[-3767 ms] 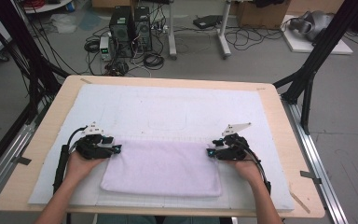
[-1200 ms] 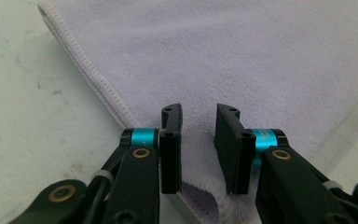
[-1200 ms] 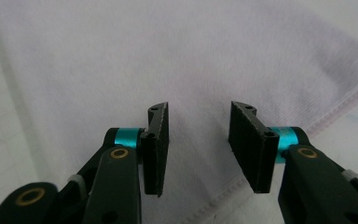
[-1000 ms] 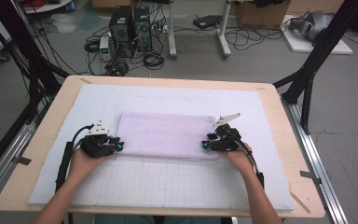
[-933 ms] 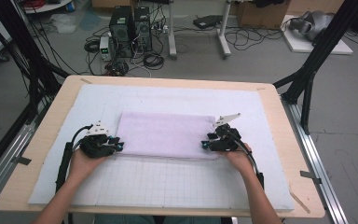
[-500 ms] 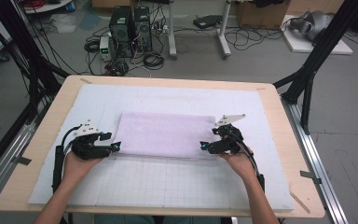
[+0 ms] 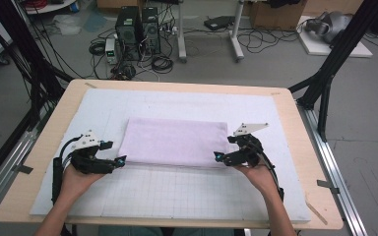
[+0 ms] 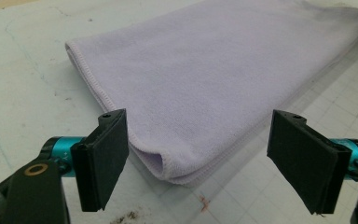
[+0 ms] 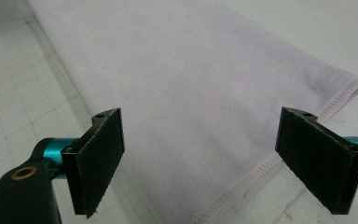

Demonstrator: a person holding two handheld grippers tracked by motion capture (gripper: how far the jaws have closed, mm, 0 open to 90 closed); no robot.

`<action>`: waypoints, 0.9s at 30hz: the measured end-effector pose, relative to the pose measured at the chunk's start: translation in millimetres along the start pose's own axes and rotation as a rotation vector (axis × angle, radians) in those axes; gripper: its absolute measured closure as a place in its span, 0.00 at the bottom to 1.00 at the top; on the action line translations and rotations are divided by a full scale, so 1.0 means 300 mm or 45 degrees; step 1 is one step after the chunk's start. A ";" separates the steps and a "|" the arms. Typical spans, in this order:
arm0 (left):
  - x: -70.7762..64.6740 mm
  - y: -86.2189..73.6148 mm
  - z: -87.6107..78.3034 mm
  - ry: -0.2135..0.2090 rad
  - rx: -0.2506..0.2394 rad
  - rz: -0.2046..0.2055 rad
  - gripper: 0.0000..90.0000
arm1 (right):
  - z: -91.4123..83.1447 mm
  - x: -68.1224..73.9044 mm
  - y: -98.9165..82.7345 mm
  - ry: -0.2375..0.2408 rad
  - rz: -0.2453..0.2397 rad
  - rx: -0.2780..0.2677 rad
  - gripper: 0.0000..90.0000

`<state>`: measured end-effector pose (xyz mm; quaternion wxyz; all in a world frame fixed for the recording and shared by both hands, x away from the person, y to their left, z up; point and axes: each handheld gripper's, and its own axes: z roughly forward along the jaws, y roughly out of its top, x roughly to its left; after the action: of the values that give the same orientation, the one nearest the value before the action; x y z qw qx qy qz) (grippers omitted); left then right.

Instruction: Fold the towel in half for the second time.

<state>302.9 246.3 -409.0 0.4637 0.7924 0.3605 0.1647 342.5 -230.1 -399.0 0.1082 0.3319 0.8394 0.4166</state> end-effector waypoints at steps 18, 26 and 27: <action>-0.019 -0.029 -0.062 0.022 0.008 0.002 0.17 | -0.080 0.023 -0.094 -0.012 -0.003 -0.059 0.15; -0.025 -0.045 -0.081 0.023 0.019 -0.009 0.11 | -0.107 0.035 -0.116 -0.018 -0.010 -0.078 0.15; -0.026 -0.046 -0.083 0.020 0.017 -0.007 0.10 | -0.113 0.038 -0.118 -0.018 -0.007 -0.085 0.14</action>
<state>277.0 260.3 -407.4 0.4560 0.7931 0.3674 0.1674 301.7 -259.3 -403.7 0.1263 0.3287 0.8251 0.4418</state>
